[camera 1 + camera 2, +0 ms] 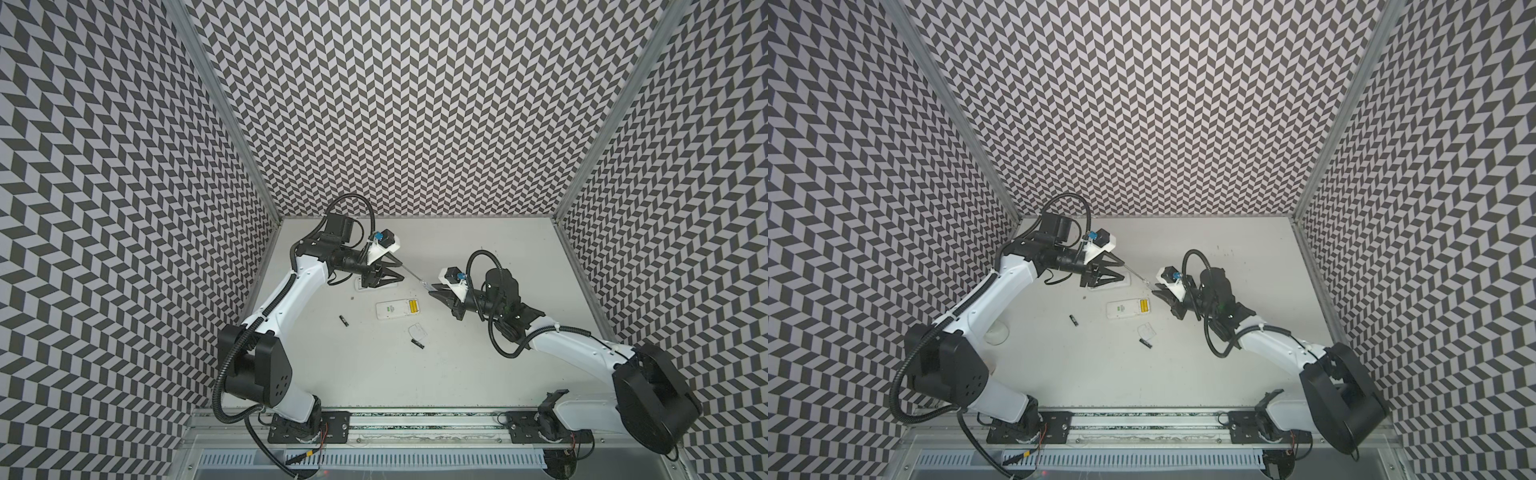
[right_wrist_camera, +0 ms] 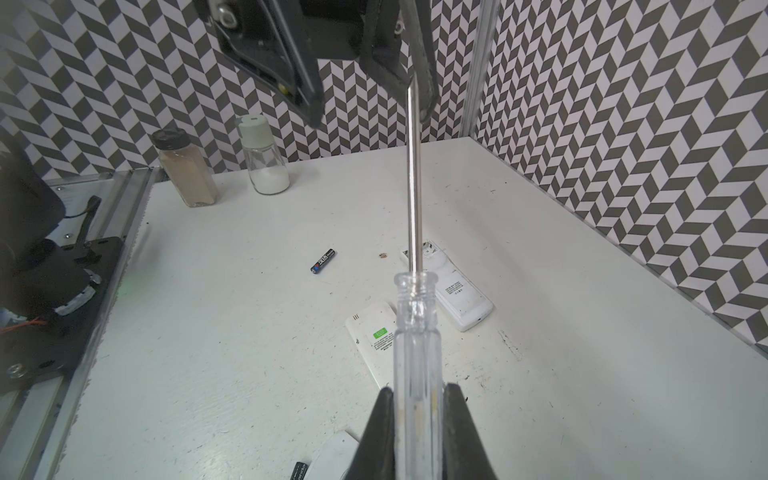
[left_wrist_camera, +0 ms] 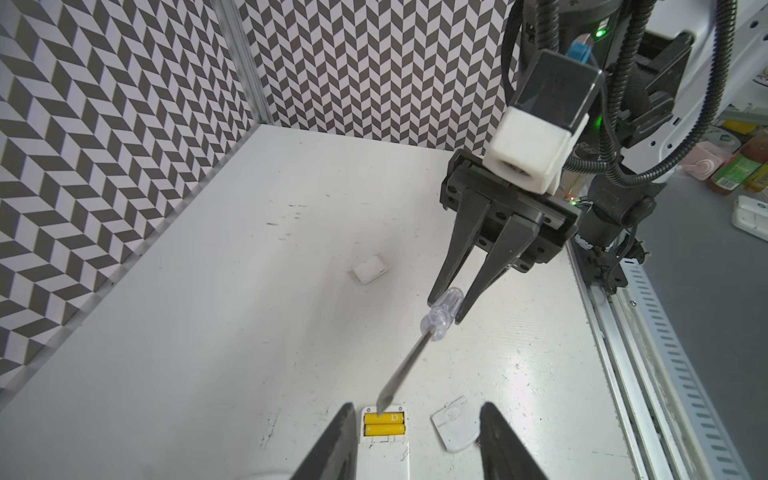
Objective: Unload the batteries from the remote control
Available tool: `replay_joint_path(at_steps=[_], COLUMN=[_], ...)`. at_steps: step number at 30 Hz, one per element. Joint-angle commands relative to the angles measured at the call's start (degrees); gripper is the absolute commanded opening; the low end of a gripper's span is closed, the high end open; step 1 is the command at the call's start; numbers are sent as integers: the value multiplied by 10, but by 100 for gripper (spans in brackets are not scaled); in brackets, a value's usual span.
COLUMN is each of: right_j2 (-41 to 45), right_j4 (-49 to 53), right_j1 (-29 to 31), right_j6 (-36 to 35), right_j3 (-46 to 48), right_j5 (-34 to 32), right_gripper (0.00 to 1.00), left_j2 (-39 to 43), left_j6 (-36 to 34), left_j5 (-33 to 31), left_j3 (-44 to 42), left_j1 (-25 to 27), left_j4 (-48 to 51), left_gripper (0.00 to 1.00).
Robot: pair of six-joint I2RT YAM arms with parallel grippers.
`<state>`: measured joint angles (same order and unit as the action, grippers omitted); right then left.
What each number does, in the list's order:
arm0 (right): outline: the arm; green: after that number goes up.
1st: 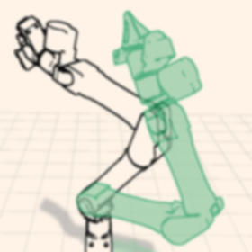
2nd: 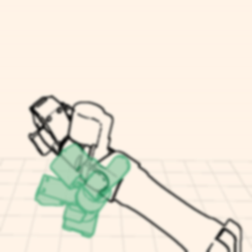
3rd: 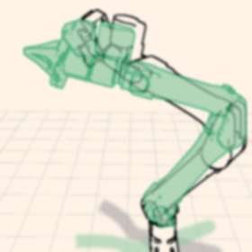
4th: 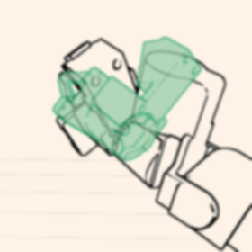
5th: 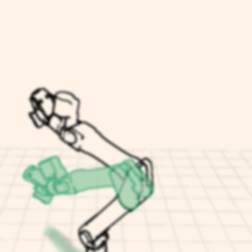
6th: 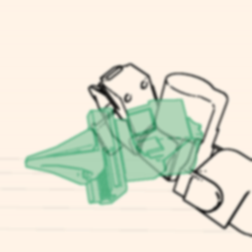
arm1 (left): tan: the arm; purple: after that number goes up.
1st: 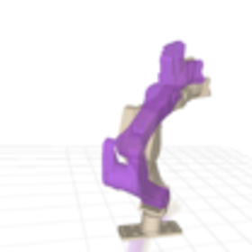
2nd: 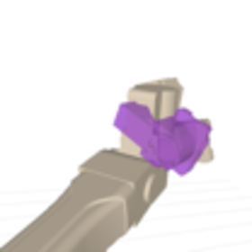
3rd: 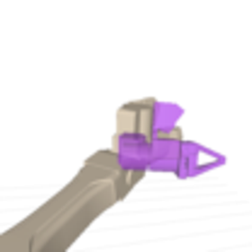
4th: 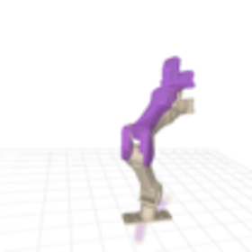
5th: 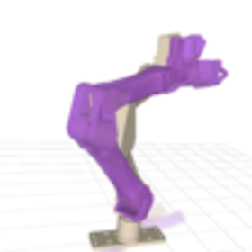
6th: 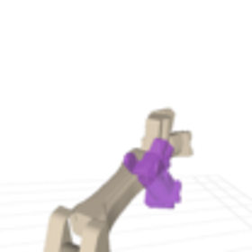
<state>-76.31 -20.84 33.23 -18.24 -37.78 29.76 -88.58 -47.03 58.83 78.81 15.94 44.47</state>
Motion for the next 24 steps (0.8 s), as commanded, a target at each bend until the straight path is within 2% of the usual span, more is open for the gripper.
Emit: replay_joint_path(at_steps=[1, 3, 5, 8, 11, 14, 15, 17, 19, 22, 24], right_j2=[-9, -13, -24, -24, -18, -20, -16, -5, 4, 19, 34], right_j4=[-14, -16, -10, 4, -19, -2, 2, -15, -49, -62, -97], right_j1=[13, 15, 15, 16, 16, 16, 16, 15, 12, 4, -5], right_j6=[-25, -26, -28, -21, -24, -21, -20, -24, -10, 16, 39], right_j3=[-20, -21, -28, -40, -23, -32, -32, -15, 9, 20, 43], right_j5=[12, 10, 8, 9, 9, 9, 5, -4, -21, -25, -28], right_gripper=[0, 0, 0, 0, 0, 0, 3, 15, 28, 36, 38], left_j2=[8, 9, 7, 7, 0, -4, -3, -3, -4, 3, 7], left_j6=[-7, 0, 6, 5, 9, 14, 15, 20, 31, 34, 51], left_j5=[28, 33, 28, 17, 18, 4, 5, 11, -10, -29, -4], left_j3=[-14, -27, -32, -21, -26, -18, -16, -22, -27, -12, -13], left_j1=[9, 9, 11, 16, 15, 24, 24, 17, 13, 7, -11], left_j4=[3, -9, -16, -7, -18, -15, -14, -23, -35, -29, -43], left_gripper=[45, 38, 25, 15, 0, 0, 0, 0, 0, 0, 0])
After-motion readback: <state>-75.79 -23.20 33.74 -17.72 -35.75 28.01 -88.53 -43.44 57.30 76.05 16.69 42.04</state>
